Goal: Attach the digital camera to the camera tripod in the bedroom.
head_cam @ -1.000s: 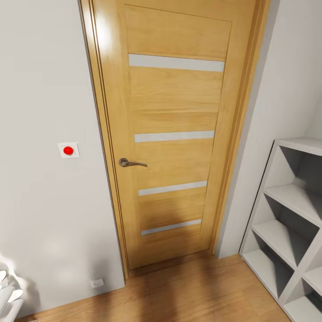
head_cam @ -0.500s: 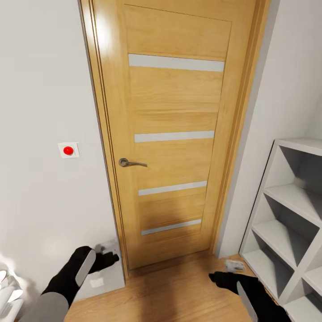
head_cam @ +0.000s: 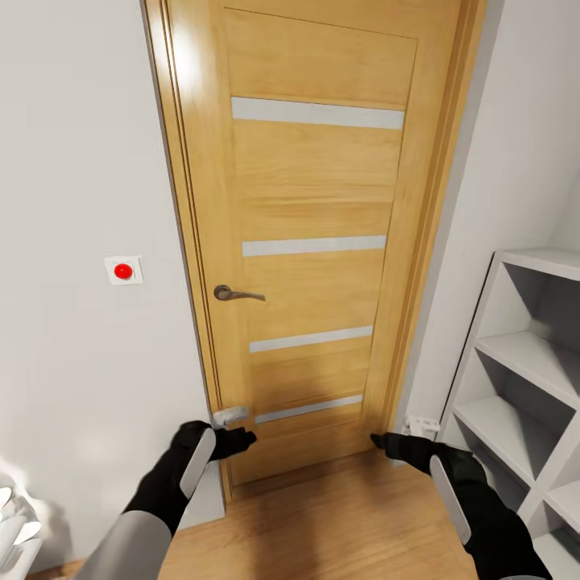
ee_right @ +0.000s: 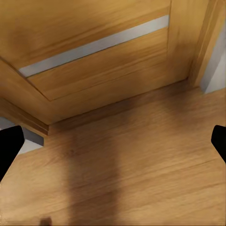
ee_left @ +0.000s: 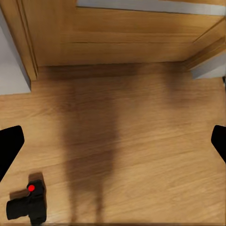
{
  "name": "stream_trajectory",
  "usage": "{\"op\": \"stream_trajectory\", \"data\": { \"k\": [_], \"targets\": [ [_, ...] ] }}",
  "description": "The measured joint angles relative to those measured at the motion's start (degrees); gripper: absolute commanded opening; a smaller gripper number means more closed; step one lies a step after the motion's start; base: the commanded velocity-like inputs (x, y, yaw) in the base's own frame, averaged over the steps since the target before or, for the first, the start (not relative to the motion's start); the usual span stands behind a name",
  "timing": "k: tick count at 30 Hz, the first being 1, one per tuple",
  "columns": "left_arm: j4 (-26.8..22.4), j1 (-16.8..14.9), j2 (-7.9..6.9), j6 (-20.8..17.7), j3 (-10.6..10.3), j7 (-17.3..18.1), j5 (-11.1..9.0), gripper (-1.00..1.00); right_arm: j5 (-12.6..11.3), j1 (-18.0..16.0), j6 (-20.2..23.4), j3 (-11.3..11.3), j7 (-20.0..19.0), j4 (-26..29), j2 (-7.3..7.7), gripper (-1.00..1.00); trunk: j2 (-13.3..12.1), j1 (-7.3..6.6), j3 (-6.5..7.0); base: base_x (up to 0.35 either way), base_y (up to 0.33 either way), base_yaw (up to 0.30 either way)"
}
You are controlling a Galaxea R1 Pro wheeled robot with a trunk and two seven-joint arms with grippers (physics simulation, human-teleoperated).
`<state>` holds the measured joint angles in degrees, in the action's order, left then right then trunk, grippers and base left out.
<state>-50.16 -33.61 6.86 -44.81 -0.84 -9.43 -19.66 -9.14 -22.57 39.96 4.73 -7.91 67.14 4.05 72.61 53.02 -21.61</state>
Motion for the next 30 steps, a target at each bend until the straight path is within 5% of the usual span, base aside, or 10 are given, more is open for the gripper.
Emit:
{"op": "stream_trajectory", "data": {
  "k": [20, 30],
  "targets": [
    [0.74, -0.02, 0.94, 0.05, -0.19, -0.04, -0.04, 1.00, -0.48, 0.01, 1.31, 0.01, -0.35, -1.61, 0.11, 1.00, 0.00, 0.00, 0.00, 0.000, 0.000, 0.000],
    [1.20, -0.02, 0.74, 0.31, -0.09, 0.07, 0.01, 1.00, -0.56, 0.02, 1.31, -0.02, -0.39, -1.79, 0.17, 1.00, 4.00, 2.19, -1.79, 0.000, 0.000, 0.000]
  ]
}}
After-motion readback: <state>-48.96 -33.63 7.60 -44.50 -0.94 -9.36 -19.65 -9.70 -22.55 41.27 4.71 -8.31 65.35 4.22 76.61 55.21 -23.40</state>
